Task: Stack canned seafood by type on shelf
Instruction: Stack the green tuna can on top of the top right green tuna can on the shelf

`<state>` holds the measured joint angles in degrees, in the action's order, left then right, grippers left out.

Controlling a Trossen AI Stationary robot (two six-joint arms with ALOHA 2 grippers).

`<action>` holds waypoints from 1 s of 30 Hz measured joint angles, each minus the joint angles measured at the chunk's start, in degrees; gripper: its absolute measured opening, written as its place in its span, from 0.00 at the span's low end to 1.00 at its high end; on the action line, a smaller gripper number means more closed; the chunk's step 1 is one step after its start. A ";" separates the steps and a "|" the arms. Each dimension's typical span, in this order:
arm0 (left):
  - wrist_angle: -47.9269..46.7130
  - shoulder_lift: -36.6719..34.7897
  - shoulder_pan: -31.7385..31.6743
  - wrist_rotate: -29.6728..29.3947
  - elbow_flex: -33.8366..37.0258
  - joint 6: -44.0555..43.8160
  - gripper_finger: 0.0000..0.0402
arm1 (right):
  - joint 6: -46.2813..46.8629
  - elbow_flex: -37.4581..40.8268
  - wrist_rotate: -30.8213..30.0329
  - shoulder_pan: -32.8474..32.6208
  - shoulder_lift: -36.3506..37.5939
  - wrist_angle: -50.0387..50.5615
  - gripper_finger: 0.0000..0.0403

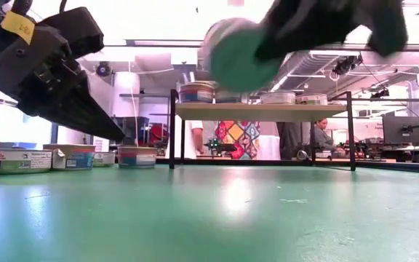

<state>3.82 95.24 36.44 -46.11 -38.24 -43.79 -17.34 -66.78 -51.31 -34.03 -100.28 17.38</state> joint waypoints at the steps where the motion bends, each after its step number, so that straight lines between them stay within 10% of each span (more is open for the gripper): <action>1: 0.10 0.00 0.13 -0.79 0.00 -0.02 0.00 | 0.90 0.00 -2.51 -0.31 2.89 3.68 0.31; 12: 0.79 0.00 0.00 -7.11 -0.03 -0.06 0.00 | -7.14 0.00 -6.95 24.68 30.11 18.90 0.31; 21: 0.80 0.00 -0.04 -7.21 -0.05 -0.07 0.00 | -26.45 0.00 4.49 56.58 30.24 17.67 0.31; 30: 0.80 0.00 -0.13 -8.52 -0.07 -0.06 0.00 | -26.52 0.07 14.62 70.03 27.40 17.78 0.31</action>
<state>4.62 95.24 36.31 -54.63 -38.30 -43.86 -43.86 -66.72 -36.69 36.00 -72.89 35.16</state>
